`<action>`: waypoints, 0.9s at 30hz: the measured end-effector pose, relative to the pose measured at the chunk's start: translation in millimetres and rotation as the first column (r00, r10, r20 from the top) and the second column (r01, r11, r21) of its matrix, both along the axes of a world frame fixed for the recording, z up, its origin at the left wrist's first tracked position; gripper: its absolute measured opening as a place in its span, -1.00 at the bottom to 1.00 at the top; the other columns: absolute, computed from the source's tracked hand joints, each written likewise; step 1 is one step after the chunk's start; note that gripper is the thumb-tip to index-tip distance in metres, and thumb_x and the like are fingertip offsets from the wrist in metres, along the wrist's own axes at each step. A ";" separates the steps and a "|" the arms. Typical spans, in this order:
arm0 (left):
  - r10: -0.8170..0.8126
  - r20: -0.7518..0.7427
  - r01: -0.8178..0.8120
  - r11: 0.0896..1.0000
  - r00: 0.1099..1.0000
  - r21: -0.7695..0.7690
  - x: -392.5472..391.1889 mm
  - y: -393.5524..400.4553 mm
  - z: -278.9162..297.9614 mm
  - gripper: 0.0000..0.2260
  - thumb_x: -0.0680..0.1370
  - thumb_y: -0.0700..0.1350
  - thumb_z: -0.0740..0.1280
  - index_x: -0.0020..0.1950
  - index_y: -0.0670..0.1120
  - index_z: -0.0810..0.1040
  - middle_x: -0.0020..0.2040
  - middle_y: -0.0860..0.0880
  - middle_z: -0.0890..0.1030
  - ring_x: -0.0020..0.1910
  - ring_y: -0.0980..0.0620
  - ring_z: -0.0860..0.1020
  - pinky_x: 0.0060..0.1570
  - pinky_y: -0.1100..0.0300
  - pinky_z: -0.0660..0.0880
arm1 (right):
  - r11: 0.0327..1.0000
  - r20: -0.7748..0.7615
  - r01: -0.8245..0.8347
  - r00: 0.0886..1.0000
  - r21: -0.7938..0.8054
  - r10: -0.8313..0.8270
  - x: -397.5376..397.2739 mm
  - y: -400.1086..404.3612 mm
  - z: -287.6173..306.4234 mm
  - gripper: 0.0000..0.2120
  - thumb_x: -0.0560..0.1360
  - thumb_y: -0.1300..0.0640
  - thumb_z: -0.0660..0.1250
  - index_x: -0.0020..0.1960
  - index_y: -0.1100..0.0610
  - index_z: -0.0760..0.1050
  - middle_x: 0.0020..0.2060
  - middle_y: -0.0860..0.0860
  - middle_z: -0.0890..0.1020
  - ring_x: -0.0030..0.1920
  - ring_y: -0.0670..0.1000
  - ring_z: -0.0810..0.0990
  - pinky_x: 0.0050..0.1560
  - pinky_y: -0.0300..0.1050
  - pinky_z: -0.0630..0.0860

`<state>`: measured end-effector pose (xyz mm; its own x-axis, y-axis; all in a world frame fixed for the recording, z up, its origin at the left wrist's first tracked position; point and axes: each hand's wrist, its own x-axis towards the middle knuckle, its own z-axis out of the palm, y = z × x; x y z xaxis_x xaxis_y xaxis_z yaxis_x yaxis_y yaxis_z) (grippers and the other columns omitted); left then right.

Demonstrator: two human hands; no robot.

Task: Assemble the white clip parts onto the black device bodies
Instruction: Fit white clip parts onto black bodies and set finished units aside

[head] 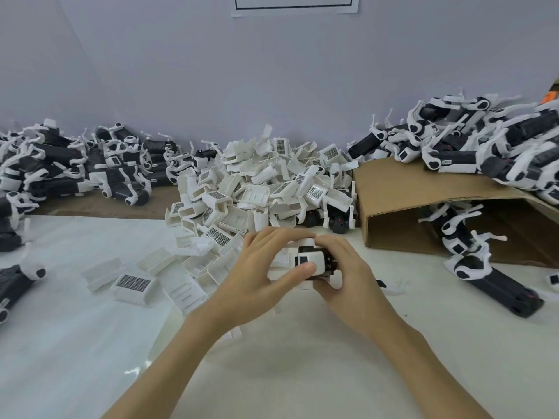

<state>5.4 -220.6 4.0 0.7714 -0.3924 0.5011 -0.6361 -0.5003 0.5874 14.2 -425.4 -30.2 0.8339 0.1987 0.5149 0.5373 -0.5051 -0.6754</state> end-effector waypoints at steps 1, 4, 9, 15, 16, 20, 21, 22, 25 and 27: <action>0.005 -0.032 -0.005 1.000 0.999 -0.017 0.6 0.1 -0.3 -0.64 0.66 0.22 0.24 0.41 0.16 0.52 0.30 0.37 0.52 0.41 0.23 0.41 0.41 0.20 0.25 | 1.000 -0.022 0.014 1.000 0.010 -0.013 0.2 0.3 -0.2 -0.46 0.46 0.27 0.55 0.38 0.00 0.50 0.29 -0.12 0.56 0.28 -0.17 0.54 0.30 -0.22 0.50; -0.056 -0.259 0.011 0.985 0.964 -0.172 2.3 1.2 2.3 -0.64 0.68 0.25 0.18 0.43 0.22 0.51 0.31 0.22 0.60 0.39 0.12 0.50 0.43 -0.01 0.40 | 0.997 -0.088 0.074 0.994 0.029 -0.071 -0.5 -2.0 0.1 -0.39 0.45 0.08 0.59 0.44 -0.07 0.45 0.28 -0.16 0.58 0.30 -0.15 0.54 0.29 -0.24 0.48; -0.145 -0.375 -0.017 0.918 0.916 -0.397 4.1 4.3 6.6 -0.63 0.72 0.20 0.13 0.35 0.08 0.59 0.21 0.07 0.68 0.28 0.04 0.61 0.29 0.13 0.51 | 0.995 -0.184 0.064 0.982 0.073 -0.049 -2.7 1.3 0.7 -0.38 0.41 -0.14 0.59 0.40 -0.20 0.43 0.14 -0.18 0.63 0.20 -0.19 0.59 0.16 -0.33 0.50; -0.009 -0.295 -0.103 0.927 0.956 -0.360 9.1 4.0 3.4 -0.63 0.51 0.26 0.40 0.17 0.05 0.65 0.00 0.13 0.71 0.04 0.18 0.65 0.08 0.39 0.48 | 0.979 -0.254 0.030 0.967 0.203 0.023 -5.4 5.6 3.9 -0.51 0.47 -0.18 0.54 0.34 -0.23 0.48 0.00 -0.15 0.70 0.09 -0.12 0.68 0.10 -0.29 0.54; -0.011 -0.332 -0.146 0.884 0.943 -0.444 10.3 3.2 4.3 -0.63 0.51 0.26 0.42 0.12 0.00 0.67 -0.06 0.08 0.72 -0.04 0.18 0.67 0.01 0.38 0.51 | 0.965 -0.270 0.014 0.961 0.262 0.059 -6.4 7.1 6.2 -0.54 0.49 -0.20 0.51 0.34 -0.22 0.48 -0.01 -0.14 0.71 0.07 -0.10 0.69 0.09 -0.28 0.53; 0.132 -0.507 -0.432 0.725 0.852 -0.537 21.5 12.6 4.0 -0.52 0.61 0.33 0.33 0.05 -0.07 0.72 -0.15 0.00 0.77 -0.19 0.08 0.73 -0.13 0.25 0.59 | 0.849 -0.301 0.017 0.939 0.528 0.169 -8.1 18.2 11.4 -0.52 0.62 -0.25 0.30 0.46 -0.08 0.41 0.00 -0.06 0.73 0.05 -0.01 0.70 0.08 -0.18 0.60; 0.146 -0.528 -0.472 0.683 0.836 -0.558 24.9 16.8 3.0 -0.52 0.65 0.31 0.27 0.06 -0.08 0.73 -0.10 -0.02 0.78 -0.15 0.02 0.74 -0.10 0.17 0.63 | 0.837 -0.316 0.035 0.934 0.546 0.167 -9.6 21.0 10.2 -0.54 0.64 -0.22 0.27 0.47 -0.08 0.39 0.05 -0.04 0.72 0.07 0.01 0.70 0.09 -0.10 0.62; 0.153 -0.535 -0.497 0.636 0.831 -0.590 28.3 20.8 1.9 -0.52 0.68 0.30 0.24 0.08 -0.07 0.73 -0.06 -0.04 0.79 -0.15 0.00 0.74 -0.09 0.14 0.66 | 0.861 -0.318 0.041 0.937 0.508 0.143 -11.8 23.7 8.1 -0.59 0.65 -0.18 0.28 0.46 -0.10 0.39 0.08 -0.05 0.71 0.08 0.00 0.68 0.09 -0.08 0.62; 0.188 -0.575 -0.586 0.479 0.796 -0.654 37.1 30.7 0.6 -0.49 0.68 0.33 0.22 0.12 -0.06 0.73 -0.03 -0.06 0.79 -0.20 0.02 0.72 -0.14 0.18 0.67 | 0.986 -0.244 -0.091 0.962 0.138 0.123 -21.0 30.1 -3.6 -0.64 0.67 0.02 0.33 0.45 -0.14 0.43 0.25 -0.19 0.60 0.24 -0.14 0.57 0.23 -0.21 0.50; 0.192 -0.612 -0.629 0.406 0.768 -0.663 42.1 35.8 -1.8 -0.45 0.67 0.34 0.22 0.14 -0.09 0.73 -0.02 -0.11 0.78 -0.21 0.01 0.72 -0.04 0.11 0.70 | 0.970 -0.200 -0.213 0.962 -0.119 0.186 -26.0 37.9 -10.9 -0.58 0.66 0.10 0.34 0.47 -0.18 0.44 0.42 -0.26 0.46 0.43 -0.24 0.38 0.43 -0.35 0.29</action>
<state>47.5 -184.8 2.2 0.8996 0.4367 0.0049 -0.1023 0.1998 0.9745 -11.9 -387.5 -41.0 0.8484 0.4289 0.3103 0.5082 -0.4959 -0.7041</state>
